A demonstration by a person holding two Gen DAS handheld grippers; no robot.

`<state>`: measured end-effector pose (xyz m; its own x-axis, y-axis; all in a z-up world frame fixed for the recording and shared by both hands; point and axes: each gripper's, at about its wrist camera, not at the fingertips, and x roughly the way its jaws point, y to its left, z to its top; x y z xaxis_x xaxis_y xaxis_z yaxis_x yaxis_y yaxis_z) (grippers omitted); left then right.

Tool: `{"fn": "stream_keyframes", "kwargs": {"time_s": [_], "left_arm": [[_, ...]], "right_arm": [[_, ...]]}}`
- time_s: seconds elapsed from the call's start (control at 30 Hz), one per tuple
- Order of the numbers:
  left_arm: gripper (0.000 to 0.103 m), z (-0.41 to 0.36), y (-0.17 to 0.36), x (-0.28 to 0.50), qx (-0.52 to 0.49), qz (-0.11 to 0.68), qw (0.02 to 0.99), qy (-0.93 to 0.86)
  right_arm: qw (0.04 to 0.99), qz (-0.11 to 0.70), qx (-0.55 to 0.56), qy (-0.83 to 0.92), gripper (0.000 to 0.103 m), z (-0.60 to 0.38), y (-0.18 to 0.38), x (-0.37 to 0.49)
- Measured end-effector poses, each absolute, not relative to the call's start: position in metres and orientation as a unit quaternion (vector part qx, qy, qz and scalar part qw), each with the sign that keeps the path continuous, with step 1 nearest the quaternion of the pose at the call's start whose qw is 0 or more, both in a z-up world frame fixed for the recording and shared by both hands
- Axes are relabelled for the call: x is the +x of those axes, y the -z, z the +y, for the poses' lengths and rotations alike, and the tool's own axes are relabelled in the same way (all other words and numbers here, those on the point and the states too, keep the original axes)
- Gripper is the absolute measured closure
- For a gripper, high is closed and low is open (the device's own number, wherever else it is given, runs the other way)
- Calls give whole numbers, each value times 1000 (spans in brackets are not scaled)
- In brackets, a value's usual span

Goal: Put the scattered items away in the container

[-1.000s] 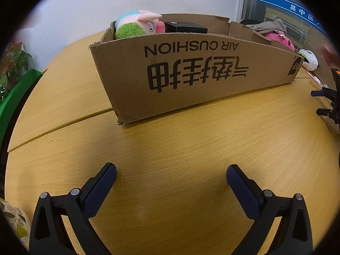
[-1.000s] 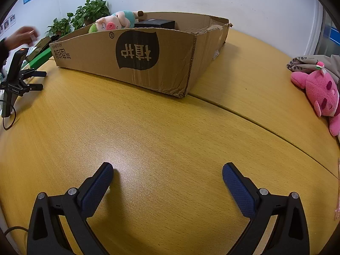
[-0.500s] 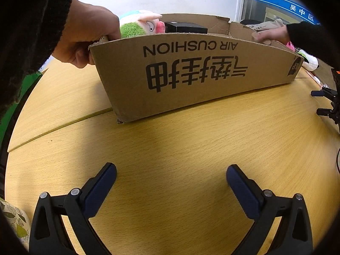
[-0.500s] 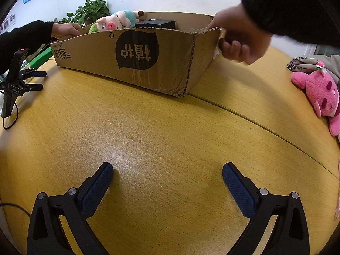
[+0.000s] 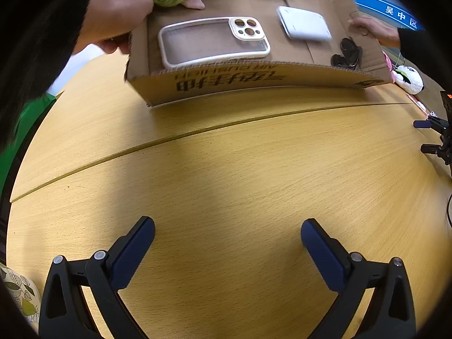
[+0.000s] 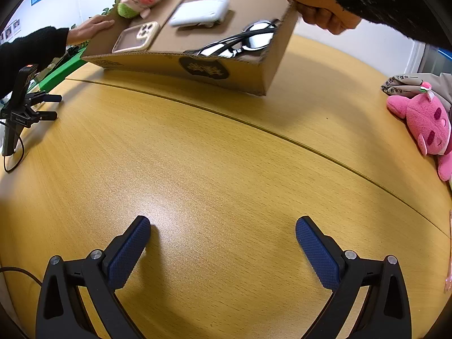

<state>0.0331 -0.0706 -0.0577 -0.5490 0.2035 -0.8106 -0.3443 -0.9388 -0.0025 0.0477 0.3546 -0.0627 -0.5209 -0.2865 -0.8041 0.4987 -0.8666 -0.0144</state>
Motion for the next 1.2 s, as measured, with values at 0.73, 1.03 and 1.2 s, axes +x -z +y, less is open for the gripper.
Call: {"fn": "stream_keyframes", "kwargs": {"time_s": [0.73, 1.03, 1.2], "left_arm": [[0, -72, 58, 27, -448, 83, 166, -875], [0, -72, 57, 25, -448, 83, 166, -874], [0, -72, 57, 25, -448, 83, 166, -874]], "right_arm": [[227, 121, 434, 863, 0, 356, 62, 46], [227, 121, 434, 864, 0, 357, 63, 47], [227, 121, 434, 864, 0, 357, 63, 48]]}}
